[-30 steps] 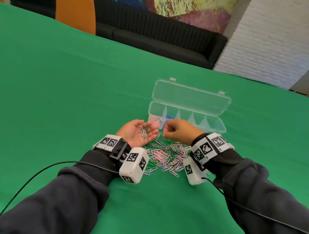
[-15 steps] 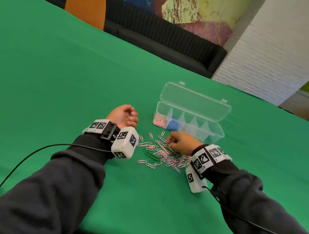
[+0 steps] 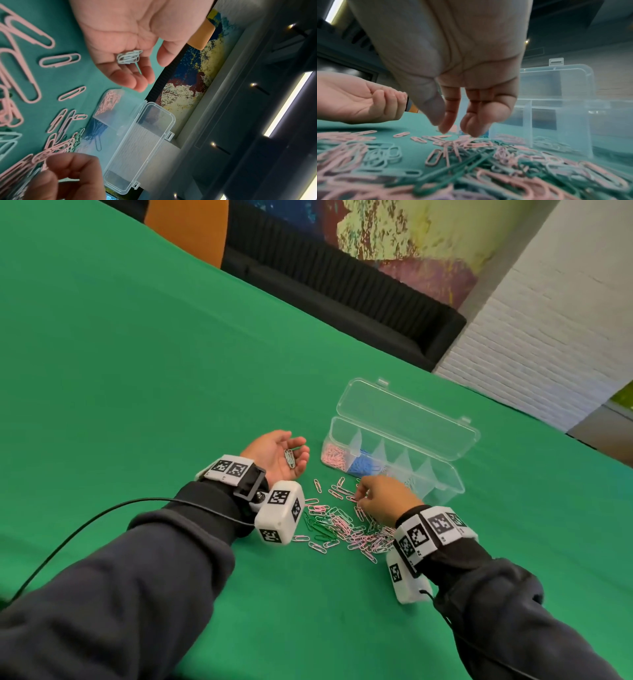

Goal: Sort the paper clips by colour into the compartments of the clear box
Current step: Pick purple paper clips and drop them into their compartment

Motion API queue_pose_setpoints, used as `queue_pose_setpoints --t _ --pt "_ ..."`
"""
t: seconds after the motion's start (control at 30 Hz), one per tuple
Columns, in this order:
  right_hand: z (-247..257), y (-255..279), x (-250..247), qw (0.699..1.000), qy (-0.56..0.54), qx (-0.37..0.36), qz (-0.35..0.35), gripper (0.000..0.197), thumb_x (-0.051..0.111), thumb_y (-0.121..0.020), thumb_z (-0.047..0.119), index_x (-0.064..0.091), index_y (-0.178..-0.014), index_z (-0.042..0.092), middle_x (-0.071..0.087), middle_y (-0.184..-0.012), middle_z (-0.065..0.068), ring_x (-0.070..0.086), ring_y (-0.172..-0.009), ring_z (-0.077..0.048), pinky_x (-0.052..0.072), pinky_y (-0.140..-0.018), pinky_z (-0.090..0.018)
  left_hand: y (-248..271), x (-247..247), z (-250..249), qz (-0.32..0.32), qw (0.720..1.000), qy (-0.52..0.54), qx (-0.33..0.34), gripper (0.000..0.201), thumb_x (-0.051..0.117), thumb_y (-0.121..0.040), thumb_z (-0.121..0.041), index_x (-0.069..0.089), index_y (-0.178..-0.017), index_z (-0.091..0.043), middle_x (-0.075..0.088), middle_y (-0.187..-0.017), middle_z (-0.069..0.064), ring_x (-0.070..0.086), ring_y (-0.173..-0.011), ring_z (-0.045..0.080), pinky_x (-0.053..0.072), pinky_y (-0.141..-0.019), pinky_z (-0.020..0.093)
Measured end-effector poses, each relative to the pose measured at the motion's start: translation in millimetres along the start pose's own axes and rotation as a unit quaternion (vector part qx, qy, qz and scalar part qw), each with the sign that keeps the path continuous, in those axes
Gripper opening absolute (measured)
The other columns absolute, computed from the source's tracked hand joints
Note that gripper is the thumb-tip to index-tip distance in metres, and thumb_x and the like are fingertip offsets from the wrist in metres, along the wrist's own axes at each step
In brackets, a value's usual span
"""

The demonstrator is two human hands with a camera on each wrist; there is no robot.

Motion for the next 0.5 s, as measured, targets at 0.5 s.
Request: queue_pose_setpoints --t 0.5 --pt "3.7 -5.1 14.3 0.991 -0.042 -0.011 0.123 0.022 0.061 -0.089 0.018 0.049 -0.07 0.019 0.057 -0.082 0.002 0.051 -0.073 -0.013 0.042 -0.061 -0.017 2.8 13.7 19.9 0.031 0.999 -0.023 -0.022 0.034 0.031 -0.1 -0.024 0.055 -0.084 -0.004 0.061 -0.066 0.012 0.063 -0.052 0.019 0.054 -0.05 0.023"
Point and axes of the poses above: each hand's wrist, its own y-axis away from the middle knuckle, its own x-axis out of the palm, z = x × y, the point moved 6 cm from there along -y, towards the middle knuckle
